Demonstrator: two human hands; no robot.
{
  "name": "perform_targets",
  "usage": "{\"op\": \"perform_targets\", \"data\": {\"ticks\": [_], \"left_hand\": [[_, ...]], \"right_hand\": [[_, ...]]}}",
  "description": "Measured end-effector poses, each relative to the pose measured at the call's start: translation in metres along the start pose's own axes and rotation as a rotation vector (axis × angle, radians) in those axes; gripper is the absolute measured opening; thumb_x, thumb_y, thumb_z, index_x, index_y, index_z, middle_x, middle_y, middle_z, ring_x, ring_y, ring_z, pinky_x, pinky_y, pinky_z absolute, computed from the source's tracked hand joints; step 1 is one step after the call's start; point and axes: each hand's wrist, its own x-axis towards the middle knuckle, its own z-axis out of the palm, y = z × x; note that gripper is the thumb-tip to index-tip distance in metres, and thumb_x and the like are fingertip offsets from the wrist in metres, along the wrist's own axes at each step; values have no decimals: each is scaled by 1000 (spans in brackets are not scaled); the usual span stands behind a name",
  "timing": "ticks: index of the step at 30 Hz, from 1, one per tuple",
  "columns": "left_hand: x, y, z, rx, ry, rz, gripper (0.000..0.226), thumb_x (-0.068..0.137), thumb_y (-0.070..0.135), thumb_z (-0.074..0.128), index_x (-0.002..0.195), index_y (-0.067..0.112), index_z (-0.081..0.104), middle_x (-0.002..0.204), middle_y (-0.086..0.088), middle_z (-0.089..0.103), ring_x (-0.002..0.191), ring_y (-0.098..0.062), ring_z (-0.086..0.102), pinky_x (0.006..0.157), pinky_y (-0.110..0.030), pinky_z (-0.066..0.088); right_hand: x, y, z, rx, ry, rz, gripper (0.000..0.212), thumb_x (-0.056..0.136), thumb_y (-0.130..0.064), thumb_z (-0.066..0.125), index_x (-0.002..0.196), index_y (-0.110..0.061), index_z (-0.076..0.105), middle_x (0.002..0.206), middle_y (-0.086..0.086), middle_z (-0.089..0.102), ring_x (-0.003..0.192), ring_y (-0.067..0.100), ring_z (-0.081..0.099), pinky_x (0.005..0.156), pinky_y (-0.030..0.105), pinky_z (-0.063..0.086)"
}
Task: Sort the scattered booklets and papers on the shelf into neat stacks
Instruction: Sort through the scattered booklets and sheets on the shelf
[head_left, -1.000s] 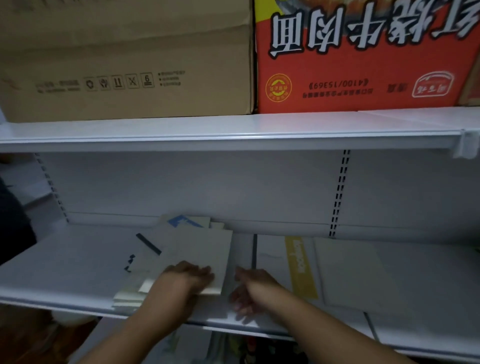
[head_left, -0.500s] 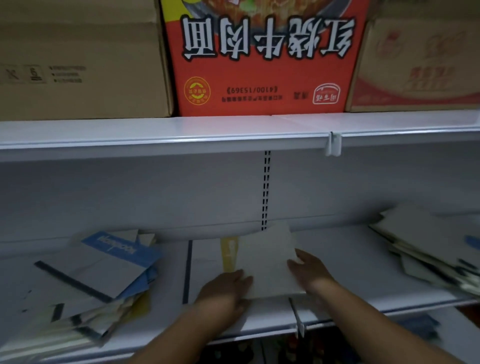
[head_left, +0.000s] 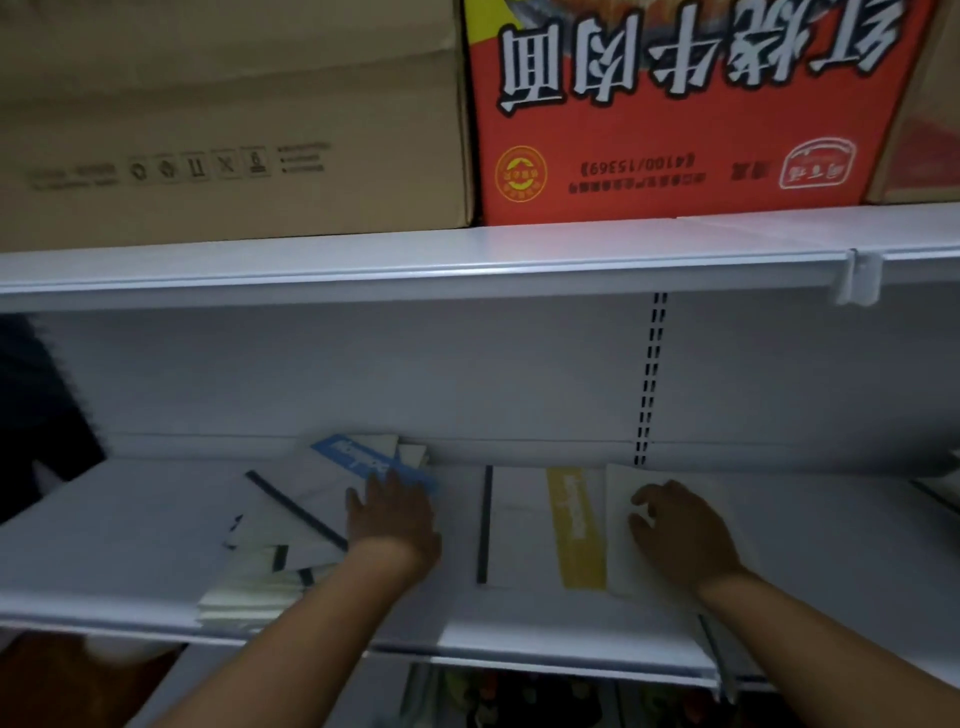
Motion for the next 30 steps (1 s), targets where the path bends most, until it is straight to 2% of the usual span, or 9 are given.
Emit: {"op": "perform_targets", "data": {"ticks": [3,7,10,16,20,22,25,28,30], "left_hand": [[-14,-25,13,-50,53,73,60,81,36,58,135,18,40,138,-8,46,125,-24,45,102,-40,37],[-38,-25,18,-155,361,364,50,34,11,83,82,23,75,69,0,72,51,-18,66,42,-19,49],[-46,-8,14,-242,460,565,50,58,9,44,93,27,75,91,7,76,79,-13,72,65,-26,58],[-36,31,29,-253,311,695,52,51,5,58,93,32,74,98,13,74,90,-10,71,77,-42,57],[-29,55,29,-179,58,700,40,65,18,75,104,27,72,115,6,69,106,-8,64,87,-24,53],[-25,56,25,-121,-88,588,37,91,23,52,127,19,56,141,-2,50,129,-19,45,106,-27,35],[-17,28,0,-95,18,325,30,93,20,40,108,8,63,122,-11,61,109,-26,58,87,-28,45],[-1,-39,-15,-53,180,-43,39,90,39,44,124,21,54,139,-6,47,127,-23,43,102,-32,34],[2,-84,-17,10,4,-289,62,88,55,40,141,25,30,154,-5,21,141,-25,19,113,-48,16]], "right_hand": [[1,-53,15,241,-116,-85,19,91,-29,50,99,-18,64,93,2,61,84,19,58,70,24,41],[-7,-103,24,867,-500,134,30,94,-36,48,93,-8,60,82,8,63,60,17,59,53,22,50],[-7,-110,25,1086,-563,227,28,94,-25,52,114,-6,56,89,11,62,67,22,61,54,27,54],[5,-61,18,444,-162,-31,41,87,-22,61,126,-13,56,127,7,59,112,21,58,88,23,44],[-1,-33,22,-8,-207,-117,36,86,-36,55,117,-19,62,126,9,53,117,25,49,92,27,42],[-3,-30,27,-214,-253,-167,35,85,-35,51,114,-19,62,123,9,49,116,27,43,91,28,41],[-1,-37,30,-237,-215,-196,34,84,-32,51,112,-18,63,123,6,49,116,27,41,93,30,41],[-1,-55,35,-92,-153,-238,39,88,-29,49,125,-19,53,131,4,46,122,23,41,96,26,37],[-5,-77,41,142,-154,-264,39,92,-29,49,129,-19,49,127,2,49,116,16,47,90,19,36]]}}
